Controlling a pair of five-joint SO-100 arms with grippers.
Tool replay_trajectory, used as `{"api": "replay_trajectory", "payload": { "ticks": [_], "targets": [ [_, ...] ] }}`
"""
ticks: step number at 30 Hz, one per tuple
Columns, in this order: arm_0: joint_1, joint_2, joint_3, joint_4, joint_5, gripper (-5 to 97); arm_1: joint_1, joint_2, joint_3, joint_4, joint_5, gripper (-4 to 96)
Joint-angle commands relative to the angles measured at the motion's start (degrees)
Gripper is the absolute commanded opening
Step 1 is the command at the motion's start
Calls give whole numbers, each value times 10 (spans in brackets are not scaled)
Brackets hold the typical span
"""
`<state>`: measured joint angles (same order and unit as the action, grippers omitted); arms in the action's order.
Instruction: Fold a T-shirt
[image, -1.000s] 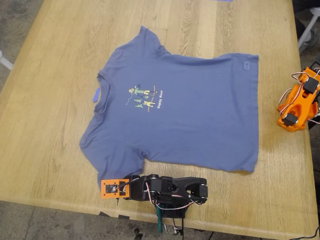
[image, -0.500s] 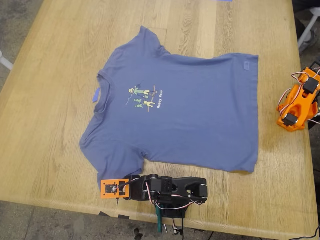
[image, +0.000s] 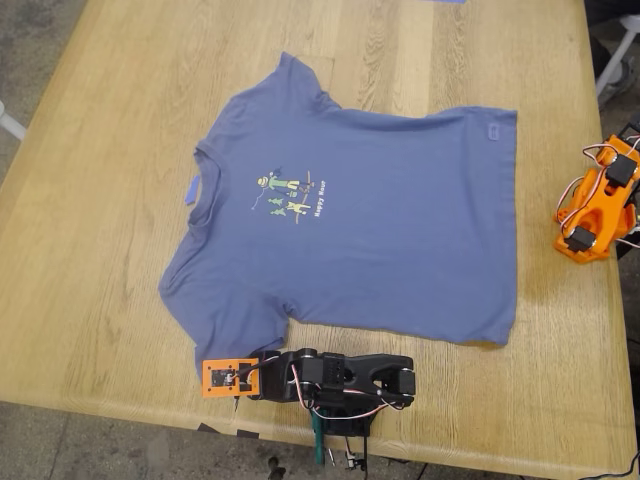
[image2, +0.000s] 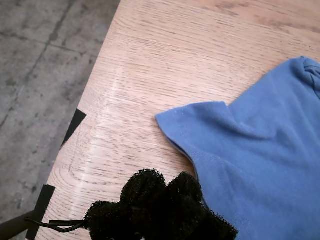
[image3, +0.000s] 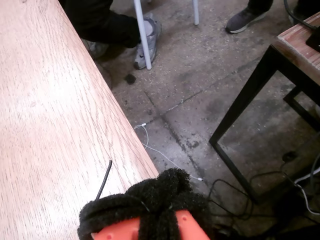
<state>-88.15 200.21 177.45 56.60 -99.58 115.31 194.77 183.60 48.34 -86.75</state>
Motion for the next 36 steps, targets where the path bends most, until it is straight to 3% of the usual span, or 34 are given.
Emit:
{"api": "replay_trajectory", "payload": {
  "ticks": [1, 22, 25, 26, 32, 36],
  "targets": [
    [-6, 66, -20, 0, -5, 3, 9, 4, 29, 2, 4, 1],
    [5, 66, -64, 33, -6, 33, -13, 4, -15, 26, 8, 19],
    [6, 66, -95, 67, -2, 76, -37, 4, -46, 45, 11, 32],
    [7, 66, -106, 75, -2, 132, -41, 4, -55, 40, 12, 42],
    [7, 63, -174, 89, 4, 295, -65, 4, -141, 46, 35, 188],
    [23, 38, -238, 121, 5, 316, -79, 3, -218, 76, 67, 246]
  ]
}}
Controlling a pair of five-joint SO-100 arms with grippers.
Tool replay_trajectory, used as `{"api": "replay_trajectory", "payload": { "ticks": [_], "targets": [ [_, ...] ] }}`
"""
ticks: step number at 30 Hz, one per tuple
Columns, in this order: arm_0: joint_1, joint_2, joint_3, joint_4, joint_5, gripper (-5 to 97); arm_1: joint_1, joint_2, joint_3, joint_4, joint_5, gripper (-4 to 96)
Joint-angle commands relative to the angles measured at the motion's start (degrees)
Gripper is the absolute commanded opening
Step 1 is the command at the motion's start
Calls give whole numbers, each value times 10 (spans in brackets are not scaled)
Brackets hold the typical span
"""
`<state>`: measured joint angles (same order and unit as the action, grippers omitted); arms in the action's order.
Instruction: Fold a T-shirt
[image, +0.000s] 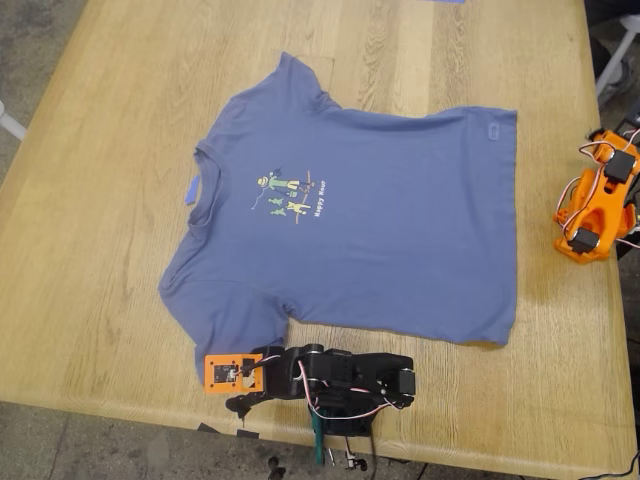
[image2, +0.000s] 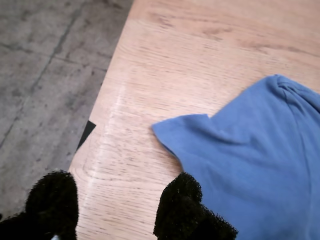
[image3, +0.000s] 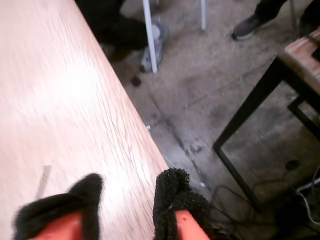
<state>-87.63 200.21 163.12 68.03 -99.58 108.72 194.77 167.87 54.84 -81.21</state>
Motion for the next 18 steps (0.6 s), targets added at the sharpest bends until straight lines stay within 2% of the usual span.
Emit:
{"api": "replay_trajectory", "payload": {
  "ticks": [1, 11, 18],
  "targets": [
    [30, 25, -114, 7, 6, 317, -28, 2, -83, 29, 17, 247],
    [193, -244, -373, 4, 22, 334, -301, -76, -313, 143, 15, 228],
    [321, -406, -430, -135, 18, 366, -501, -244, -470, 120, 18, 237]
  ]
}}
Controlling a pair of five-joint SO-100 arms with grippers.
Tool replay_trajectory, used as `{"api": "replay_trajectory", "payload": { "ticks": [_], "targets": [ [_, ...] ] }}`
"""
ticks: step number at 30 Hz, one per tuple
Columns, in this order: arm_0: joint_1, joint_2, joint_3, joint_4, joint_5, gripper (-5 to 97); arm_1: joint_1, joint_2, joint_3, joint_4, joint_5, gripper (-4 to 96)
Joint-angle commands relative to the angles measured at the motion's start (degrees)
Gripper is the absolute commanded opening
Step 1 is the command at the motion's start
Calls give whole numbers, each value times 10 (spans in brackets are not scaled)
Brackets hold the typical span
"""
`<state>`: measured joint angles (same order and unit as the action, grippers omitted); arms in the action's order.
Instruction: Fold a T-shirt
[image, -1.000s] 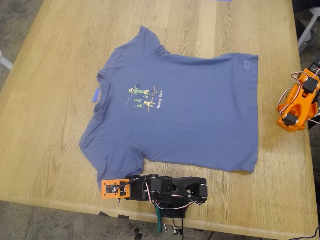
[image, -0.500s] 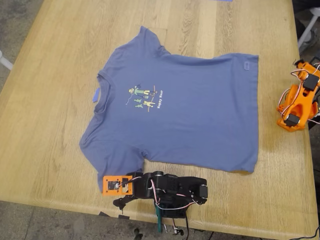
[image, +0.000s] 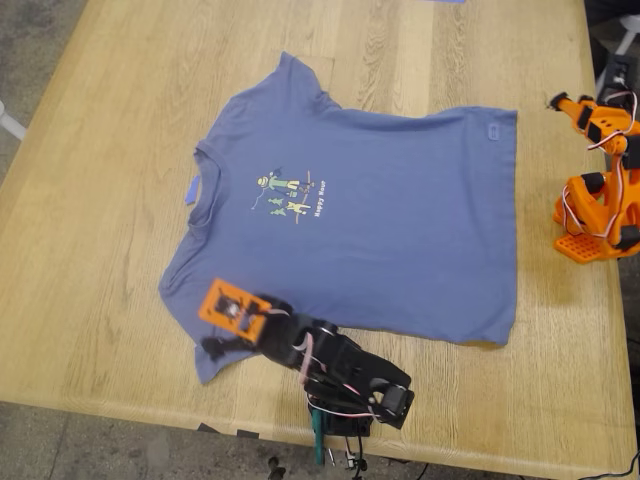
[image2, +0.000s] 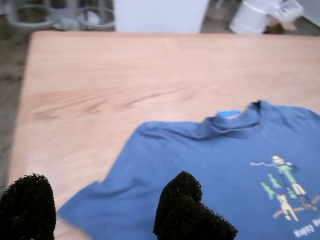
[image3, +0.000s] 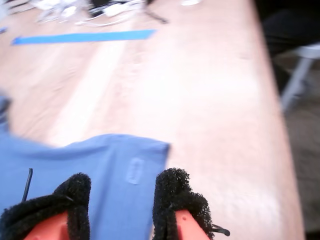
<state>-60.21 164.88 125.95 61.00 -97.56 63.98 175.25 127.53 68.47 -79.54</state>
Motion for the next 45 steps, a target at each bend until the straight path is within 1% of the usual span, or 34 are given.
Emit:
{"api": "replay_trajectory", "payload": {
  "ticks": [1, 4, 6, 10, 13, 18, 20, 26, 30, 33, 35, 39, 41, 42, 45],
  "targets": [
    [73, -82, -72, -80, -8, 373, -89, -92, -102, -26, -1, 237],
    [115, -184, -128, -80, -20, 389, -197, -229, -222, -41, 3, 225],
    [127, -256, -171, -80, -18, 391, -260, -313, -292, -47, 4, 221],
    [142, -409, -279, -91, -1, 400, -367, -449, -377, -56, 2, 220],
    [144, -519, -356, -127, 16, 402, -439, -530, -411, -59, 4, 220],
    [156, -653, -429, -192, 50, 409, -529, -649, -476, -61, 6, 216],
    [169, -694, -446, -207, 60, 398, -554, -708, -533, -76, 6, 212],
    [216, -775, -473, -238, 65, 388, -596, -881, -723, -71, 7, 204],
    [236, -846, -558, -247, 62, 388, -611, -945, -780, -79, 10, 201],
    [230, -884, -582, -259, 67, 396, -618, -984, -820, -78, 11, 201],
    [218, -918, -603, -268, 74, 405, -624, -1038, -906, -49, 12, 198],
    [202, -1014, -709, -281, 84, 442, -640, -1211, -1208, 77, 15, 195],
    [198, -1062, -766, -281, 90, 457, -650, -1268, -1306, 127, 17, 195],
    [196, -1082, -791, -281, 91, 459, -655, -1287, -1339, 140, 18, 194],
    [192, -1140, -853, -294, 101, 465, -662, -1288, -1334, 132, 19, 190]
  ]
}}
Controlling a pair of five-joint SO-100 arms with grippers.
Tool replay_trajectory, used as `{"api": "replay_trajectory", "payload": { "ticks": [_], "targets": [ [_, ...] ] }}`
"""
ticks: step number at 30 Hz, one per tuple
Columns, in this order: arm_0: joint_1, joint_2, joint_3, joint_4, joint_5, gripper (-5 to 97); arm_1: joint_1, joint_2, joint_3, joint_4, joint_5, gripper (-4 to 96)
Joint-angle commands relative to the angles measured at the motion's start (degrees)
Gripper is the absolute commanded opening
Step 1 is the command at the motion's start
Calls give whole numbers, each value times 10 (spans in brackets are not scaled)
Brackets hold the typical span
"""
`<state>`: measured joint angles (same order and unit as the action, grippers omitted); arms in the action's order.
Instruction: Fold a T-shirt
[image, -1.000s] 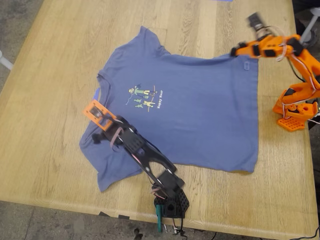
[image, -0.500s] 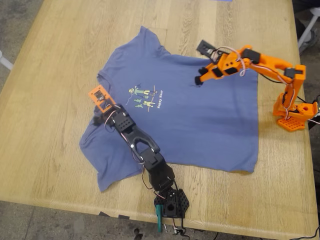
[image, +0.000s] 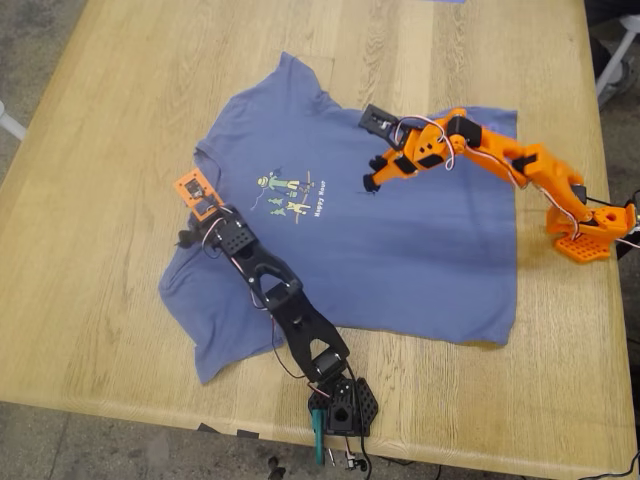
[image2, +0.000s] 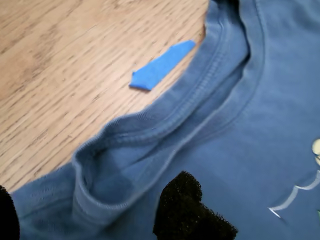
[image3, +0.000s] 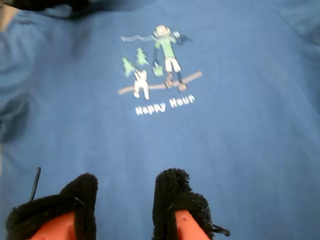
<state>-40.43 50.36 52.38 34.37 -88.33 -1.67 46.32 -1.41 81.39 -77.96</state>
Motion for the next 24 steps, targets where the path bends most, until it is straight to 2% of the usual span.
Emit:
{"api": "replay_trajectory", "payload": {
  "ticks": [1, 4, 9, 13, 18, 24],
  "targets": [
    [-6, -25, -156, -30, 11, 465, -7, 1, -44, -2, 4, 189],
    [-11, -145, -343, 2, 13, 465, -16, -6, -43, -13, 4, 187],
    [-27, -391, -716, 165, 6, 429, -40, -49, -50, -60, 10, 172],
    [-33, -391, -712, 192, -24, 326, -53, -90, -51, -117, 12, 160],
    [-31, -376, -711, 231, -87, 115, -72, -137, -51, -169, 15, 180],
    [-15, -347, -711, 289, -113, 1, -79, -204, -48, -274, 11, 224]
  ]
}}
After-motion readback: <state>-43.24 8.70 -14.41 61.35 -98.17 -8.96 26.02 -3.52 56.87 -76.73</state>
